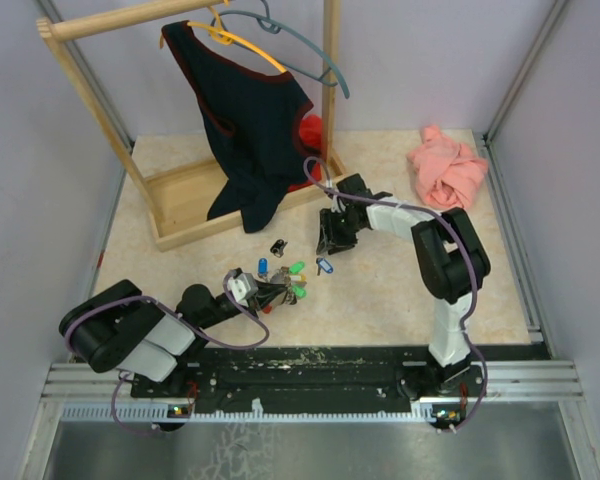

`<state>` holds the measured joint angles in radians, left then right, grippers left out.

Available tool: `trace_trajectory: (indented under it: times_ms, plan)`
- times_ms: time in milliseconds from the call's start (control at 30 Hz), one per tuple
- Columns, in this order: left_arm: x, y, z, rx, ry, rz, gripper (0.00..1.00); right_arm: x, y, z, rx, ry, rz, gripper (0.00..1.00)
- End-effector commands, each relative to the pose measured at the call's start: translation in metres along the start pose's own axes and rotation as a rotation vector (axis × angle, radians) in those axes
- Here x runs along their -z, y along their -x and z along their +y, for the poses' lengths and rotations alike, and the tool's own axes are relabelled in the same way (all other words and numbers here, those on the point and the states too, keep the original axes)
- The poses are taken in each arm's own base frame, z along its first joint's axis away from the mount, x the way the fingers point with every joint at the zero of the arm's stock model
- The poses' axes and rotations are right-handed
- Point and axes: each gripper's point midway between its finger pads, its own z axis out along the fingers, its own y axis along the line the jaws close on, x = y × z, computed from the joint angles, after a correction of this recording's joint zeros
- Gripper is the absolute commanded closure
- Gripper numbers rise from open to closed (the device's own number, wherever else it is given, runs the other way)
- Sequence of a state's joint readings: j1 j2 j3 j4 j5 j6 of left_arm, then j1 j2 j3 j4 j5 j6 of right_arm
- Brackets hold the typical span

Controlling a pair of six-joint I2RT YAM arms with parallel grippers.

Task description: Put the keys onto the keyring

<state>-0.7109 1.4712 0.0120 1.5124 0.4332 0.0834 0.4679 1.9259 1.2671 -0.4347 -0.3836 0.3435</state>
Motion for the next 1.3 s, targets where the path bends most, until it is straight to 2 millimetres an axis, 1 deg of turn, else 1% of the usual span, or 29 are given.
trace_trajectory:
  times_ms: [0, 233, 433, 633, 733, 867, 1033, 1200, 1267]
  plan:
    - [0.006, 0.016, -0.002, -0.032, 0.001, -0.070, 0.99, -0.004, 0.011, 0.008, -0.004, 0.047, -0.006, 0.61]
    - [0.006, 0.015, -0.003, -0.030, -0.004, -0.069, 0.99, -0.013, 0.002, 0.006, -0.020, 0.066, 0.031, 0.65]
    - [0.006, 0.016, -0.003, -0.030, -0.003, -0.069, 0.99, -0.016, -0.005, 0.002, -0.019, 0.060, 0.053, 0.69]
    - [0.005, 0.015, -0.003, -0.029, -0.004, -0.067, 0.99, -0.017, -0.008, -0.002, -0.011, 0.047, 0.061, 0.78]
    - [0.005, 0.015, -0.003, -0.030, -0.005, -0.068, 0.99, -0.016, -0.010, -0.003, 0.001, 0.045, 0.060, 0.87]
    - [0.005, 0.015, -0.003, -0.027, -0.006, -0.067, 0.99, -0.010, -0.010, -0.001, 0.025, 0.046, 0.037, 1.00]
    - [0.005, 0.016, -0.003, -0.026, -0.005, -0.071, 0.99, 0.000, -0.007, 0.007, 0.105, 0.065, -0.036, 1.00]
    - [0.005, 0.018, -0.003, -0.032, -0.004, -0.079, 0.99, 0.020, 0.000, 0.023, 0.249, 0.069, -0.167, 1.00]
    - [0.005, 0.020, -0.002, -0.037, -0.002, -0.082, 0.99, 0.032, 0.005, 0.032, 0.319, 0.071, -0.231, 1.00]
